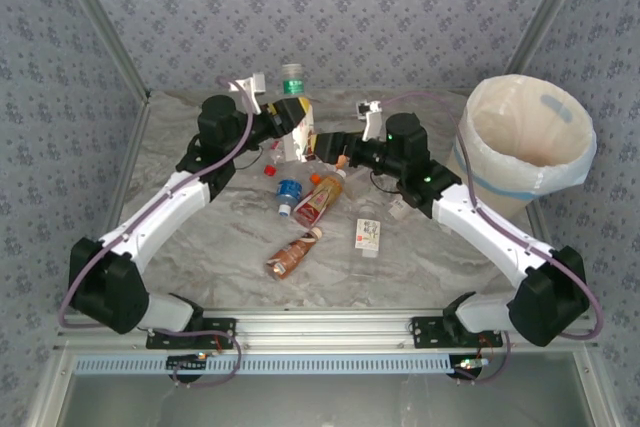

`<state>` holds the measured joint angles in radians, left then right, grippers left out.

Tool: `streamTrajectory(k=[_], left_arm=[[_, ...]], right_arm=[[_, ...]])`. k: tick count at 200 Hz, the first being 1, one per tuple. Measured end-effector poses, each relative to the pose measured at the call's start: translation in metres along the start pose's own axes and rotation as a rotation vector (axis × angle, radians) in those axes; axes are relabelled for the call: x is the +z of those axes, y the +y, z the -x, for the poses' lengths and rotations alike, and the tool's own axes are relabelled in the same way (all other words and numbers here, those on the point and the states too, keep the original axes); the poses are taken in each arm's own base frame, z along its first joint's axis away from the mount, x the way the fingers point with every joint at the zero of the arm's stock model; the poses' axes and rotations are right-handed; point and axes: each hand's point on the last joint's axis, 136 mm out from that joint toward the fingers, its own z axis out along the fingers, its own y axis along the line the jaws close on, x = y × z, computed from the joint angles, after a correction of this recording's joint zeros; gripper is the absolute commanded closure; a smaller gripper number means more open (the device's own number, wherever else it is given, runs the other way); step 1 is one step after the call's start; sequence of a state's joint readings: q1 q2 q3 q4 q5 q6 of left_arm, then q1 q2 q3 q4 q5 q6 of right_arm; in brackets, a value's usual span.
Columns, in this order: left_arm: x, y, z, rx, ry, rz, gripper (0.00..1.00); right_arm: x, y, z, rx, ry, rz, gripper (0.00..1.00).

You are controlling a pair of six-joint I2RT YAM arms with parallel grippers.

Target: Put the plastic bottles in the bin

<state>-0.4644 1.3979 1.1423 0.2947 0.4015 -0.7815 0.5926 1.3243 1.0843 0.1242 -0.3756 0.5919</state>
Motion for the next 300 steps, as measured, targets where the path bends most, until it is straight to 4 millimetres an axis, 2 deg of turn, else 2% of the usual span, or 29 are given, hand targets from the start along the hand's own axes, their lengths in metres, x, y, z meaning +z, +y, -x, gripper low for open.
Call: streamTrajectory(k=[29, 77, 103, 124, 152, 161, 165, 172, 179, 190, 203, 215, 240, 274, 300], left_arm=[[0.01, -0.01, 0.004, -0.031, 0.006, -0.058, 0.99], [0.012, -0.023, 0.003, -0.054, 0.009, -0.099, 0.97], [0.013, -0.024, 0.003, -0.055, 0.013, -0.098, 0.95], [0.015, -0.023, 0.004, -0.055, 0.012, -0.096, 0.91], [0.018, -0.016, -0.001, -0.063, 0.028, -0.073, 0.85], [0.02, -0.016, -0.002, -0.062, 0.034, -0.07, 0.78], [0.021, -0.015, -0.003, -0.064, 0.037, -0.068, 0.68], [0.021, -0.015, -0.003, -0.065, 0.04, -0.065, 0.43], [0.022, -0.015, -0.003, -0.067, 0.042, -0.064, 0.29], [0.022, -0.016, -0.001, -0.064, 0.041, -0.062, 0.15], [0.022, -0.016, 0.001, -0.054, 0.043, -0.052, 0.06], [0.021, -0.017, 0.002, -0.05, 0.044, -0.043, 0.01], [0.014, -0.008, 0.003, -0.024, 0.037, 0.029, 0.0], [-0.01, 0.006, 0.016, 0.032, -0.019, 0.179, 0.01], [-0.03, 0.015, 0.028, 0.071, -0.067, 0.273, 0.01]], right_arm=[[0.014, 0.014, -0.007, -0.007, 0.032, 0.082, 0.0], [0.031, 0.012, -0.011, -0.016, 0.052, 0.045, 0.01], [0.038, 0.012, -0.005, -0.036, 0.037, 0.023, 0.09], [0.041, 0.011, -0.001, -0.053, 0.027, 0.008, 0.2], [0.042, 0.008, -0.004, -0.061, 0.039, -0.009, 0.33], [0.041, 0.007, -0.005, -0.061, 0.044, -0.018, 0.34], [0.041, 0.006, -0.006, -0.062, 0.048, -0.02, 0.35], [0.041, 0.006, -0.005, -0.062, 0.051, -0.024, 0.35], [0.04, 0.006, -0.005, -0.062, 0.057, -0.029, 0.35], [0.039, 0.006, -0.004, -0.067, 0.063, -0.034, 0.35], [0.037, 0.004, -0.001, -0.072, 0.071, -0.047, 0.35], [0.034, -0.002, 0.003, -0.068, 0.078, -0.076, 0.35], [0.025, -0.021, 0.014, -0.06, 0.081, -0.156, 0.35], [0.008, -0.053, 0.03, -0.046, 0.084, -0.268, 0.35], [-0.01, -0.072, 0.052, -0.031, 0.059, -0.333, 0.35]])
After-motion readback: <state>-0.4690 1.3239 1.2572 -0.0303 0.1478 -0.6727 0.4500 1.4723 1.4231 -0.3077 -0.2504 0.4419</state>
